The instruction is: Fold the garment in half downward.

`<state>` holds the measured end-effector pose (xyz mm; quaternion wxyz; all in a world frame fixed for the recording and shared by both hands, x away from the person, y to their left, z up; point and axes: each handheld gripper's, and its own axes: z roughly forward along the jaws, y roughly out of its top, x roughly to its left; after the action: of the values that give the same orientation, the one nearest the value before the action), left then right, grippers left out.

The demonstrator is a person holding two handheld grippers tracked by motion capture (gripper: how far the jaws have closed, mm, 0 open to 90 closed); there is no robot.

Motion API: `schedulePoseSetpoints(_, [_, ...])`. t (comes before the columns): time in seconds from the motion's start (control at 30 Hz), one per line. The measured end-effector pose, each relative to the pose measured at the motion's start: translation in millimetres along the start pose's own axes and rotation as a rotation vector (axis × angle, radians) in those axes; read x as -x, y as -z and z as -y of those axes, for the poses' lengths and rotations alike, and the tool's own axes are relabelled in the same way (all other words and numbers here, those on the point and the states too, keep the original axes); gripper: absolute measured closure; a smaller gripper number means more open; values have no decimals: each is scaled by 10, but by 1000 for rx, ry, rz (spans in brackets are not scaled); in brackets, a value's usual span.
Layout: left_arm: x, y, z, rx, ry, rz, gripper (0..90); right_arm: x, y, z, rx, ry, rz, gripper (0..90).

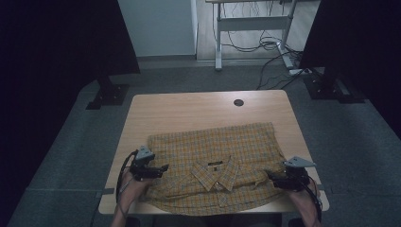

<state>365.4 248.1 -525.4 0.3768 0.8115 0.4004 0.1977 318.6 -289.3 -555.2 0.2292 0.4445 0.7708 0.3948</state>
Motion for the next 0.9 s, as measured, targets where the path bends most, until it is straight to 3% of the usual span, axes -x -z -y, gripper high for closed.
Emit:
schedulePoseSetpoints(0.1, [-77,-205,0,-65,-20,-13,204,-88,137,-71,27,6,-15,158])
schedulePoseSetpoints(0.17, [-89,-301,35,-83,-31,-29,207,-165,193,-84,29,15,-20,135])
schedulePoseSetpoints(0.33, [-51,-297,109,-46,-49,-45,206,-357,182,40,-5,30,-6,82])
schedulePoseSetpoints(0.47, [-30,-277,182,-8,-28,-45,205,-426,110,144,-36,40,11,70])
schedulePoseSetpoints(0.63, [43,-263,211,-3,-16,-56,190,-356,-58,183,-95,43,10,63])
schedulePoseSetpoints(0.7, [71,-262,214,-5,-11,-59,182,-295,-105,186,-77,20,6,76])
schedulePoseSetpoints(0.9, [175,-296,189,-5,-13,-64,175,-114,-160,129,-77,15,12,111])
